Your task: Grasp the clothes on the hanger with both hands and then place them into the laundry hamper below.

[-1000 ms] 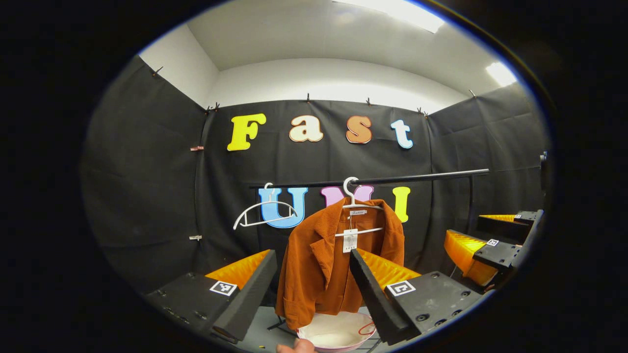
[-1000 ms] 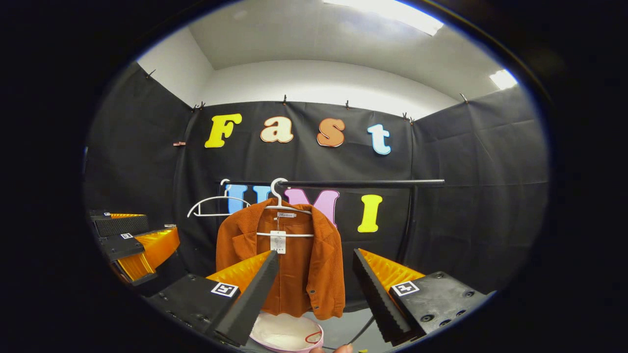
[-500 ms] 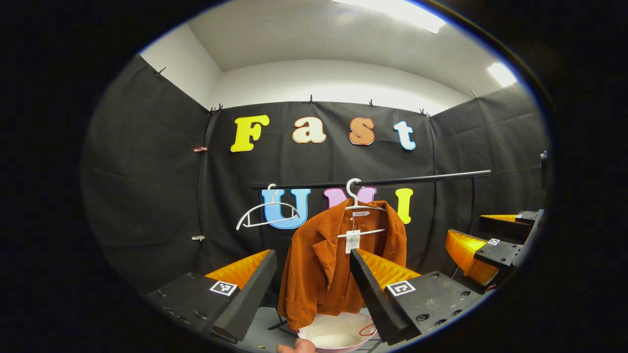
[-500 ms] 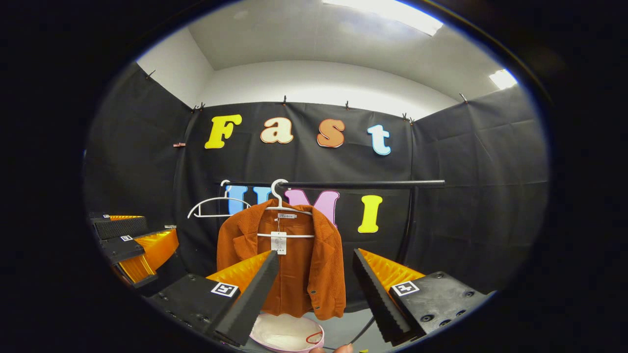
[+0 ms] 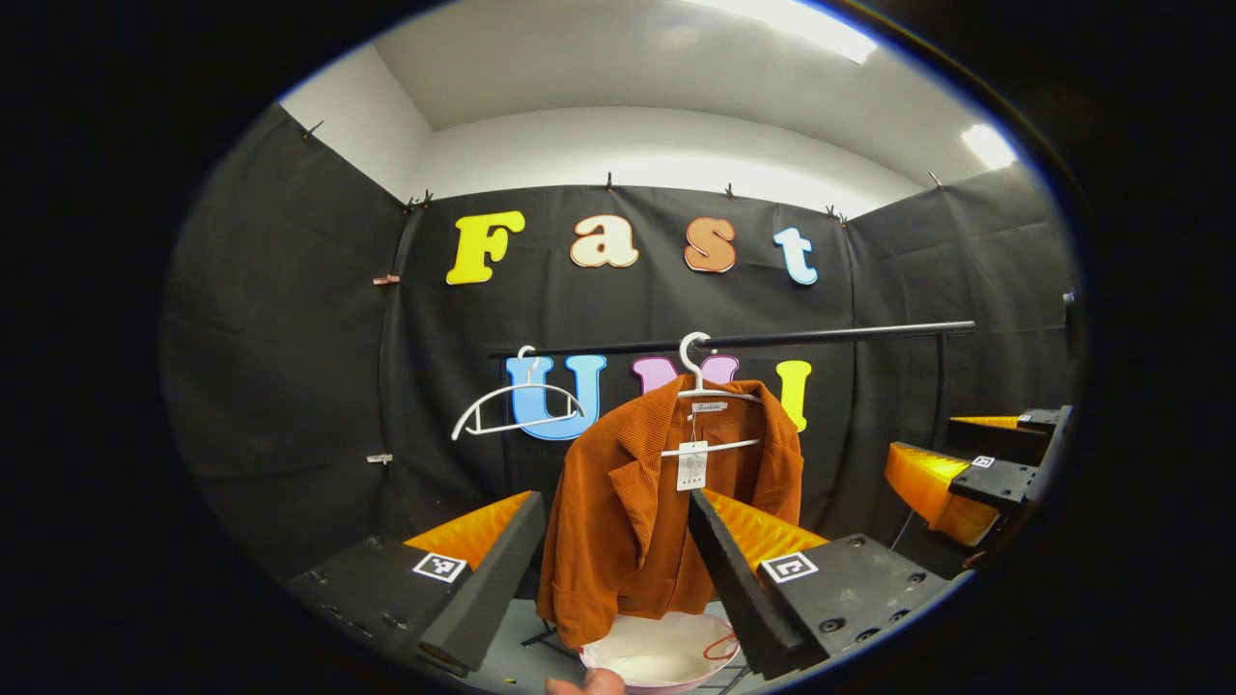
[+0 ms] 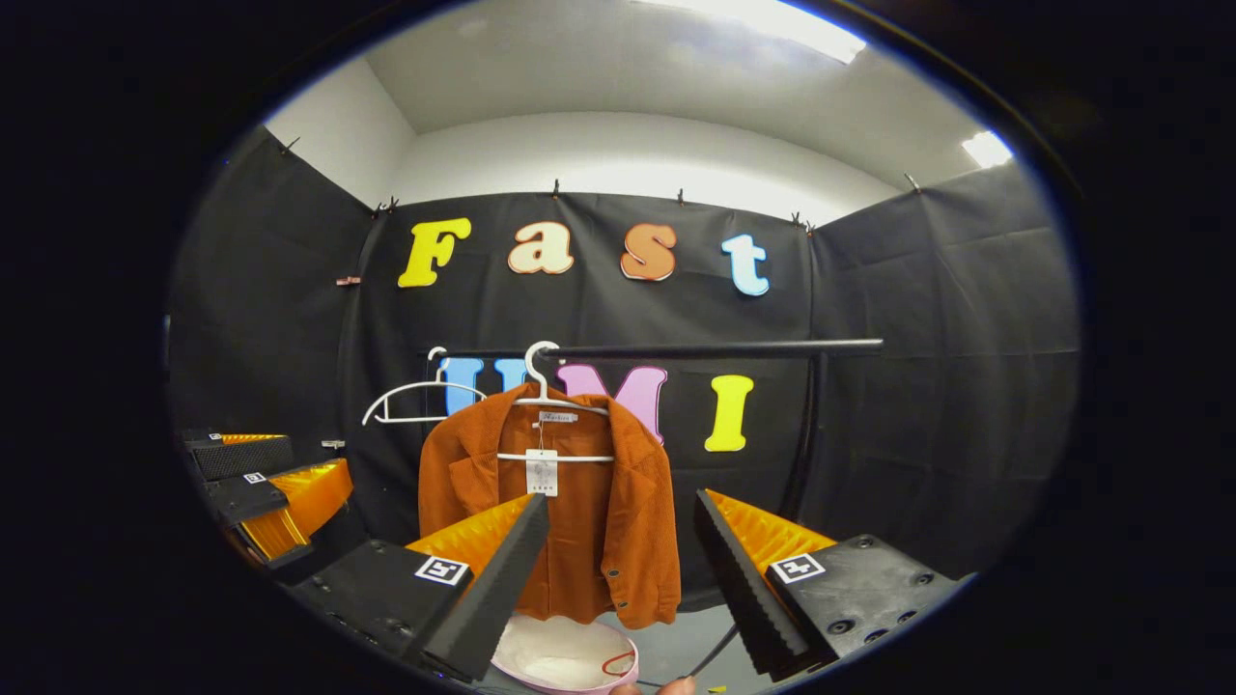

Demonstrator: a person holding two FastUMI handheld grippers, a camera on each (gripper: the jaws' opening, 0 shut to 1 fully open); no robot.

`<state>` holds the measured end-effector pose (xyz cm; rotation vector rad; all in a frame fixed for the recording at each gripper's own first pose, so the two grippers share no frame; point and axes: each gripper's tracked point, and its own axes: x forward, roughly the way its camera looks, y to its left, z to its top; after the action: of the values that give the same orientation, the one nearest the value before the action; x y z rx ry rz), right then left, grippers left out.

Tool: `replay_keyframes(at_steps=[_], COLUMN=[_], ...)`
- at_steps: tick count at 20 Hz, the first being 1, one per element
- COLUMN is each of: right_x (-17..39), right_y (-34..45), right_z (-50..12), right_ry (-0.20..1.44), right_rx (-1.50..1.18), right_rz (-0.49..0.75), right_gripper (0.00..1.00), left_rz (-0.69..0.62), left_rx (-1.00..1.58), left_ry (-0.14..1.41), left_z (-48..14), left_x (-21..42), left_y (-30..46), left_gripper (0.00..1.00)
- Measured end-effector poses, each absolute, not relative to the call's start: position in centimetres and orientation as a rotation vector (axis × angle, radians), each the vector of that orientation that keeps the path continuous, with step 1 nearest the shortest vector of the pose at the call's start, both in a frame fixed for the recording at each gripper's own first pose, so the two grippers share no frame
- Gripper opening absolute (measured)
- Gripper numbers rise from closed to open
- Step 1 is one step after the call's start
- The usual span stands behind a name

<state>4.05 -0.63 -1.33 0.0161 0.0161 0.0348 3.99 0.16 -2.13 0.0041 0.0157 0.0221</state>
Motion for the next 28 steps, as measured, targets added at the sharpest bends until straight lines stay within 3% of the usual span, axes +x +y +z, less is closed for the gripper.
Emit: replay_keyframes(at_steps=[5,12,20,22,23,25,27,28], right_x=[11.4,22.5,30.6,31.9,32.4,33.3,33.5,33.5], right_y=[-0.8,-2.1,-1.0,-0.4,-0.3,-0.5,0.3,0.8], right_z=[-4.0,-11.4,-17.4,-18.2,-18.7,-19.2,-19.5,-19.7], right_ry=[-0.006,0.039,0.098,0.110,0.129,0.143,0.185,0.224], right_rx=[0.026,0.056,0.082,0.094,0.096,0.104,0.197,0.255], right_rz=[0.073,0.123,0.186,0.207,0.214,0.216,0.260,0.297], right_gripper=[0.97,0.98,0.98,0.93,0.67,0.30,0.08,0.08], left_rz=[0.024,0.080,0.153,0.157,0.182,0.185,0.175,0.155], left_rx=[-0.028,-0.033,0.017,0.007,0.003,-0.009,-0.022,-0.028], left_ry=[0.036,0.064,0.065,0.052,0.043,0.048,0.059,0.059], left_z=[-5.4,-11.2,-15.3,-15.1,-14.9,-14.7,-15.0,-14.9], left_x=[10.5,20.6,27.8,28.8,29.2,29.9,30.6,30.6], left_y=[-0.8,-1.0,-0.2,0.0,0.4,0.6,0.8,0.5], left_gripper=[0.92,0.95,0.95,0.95,0.92,0.58,0.24,0.07])
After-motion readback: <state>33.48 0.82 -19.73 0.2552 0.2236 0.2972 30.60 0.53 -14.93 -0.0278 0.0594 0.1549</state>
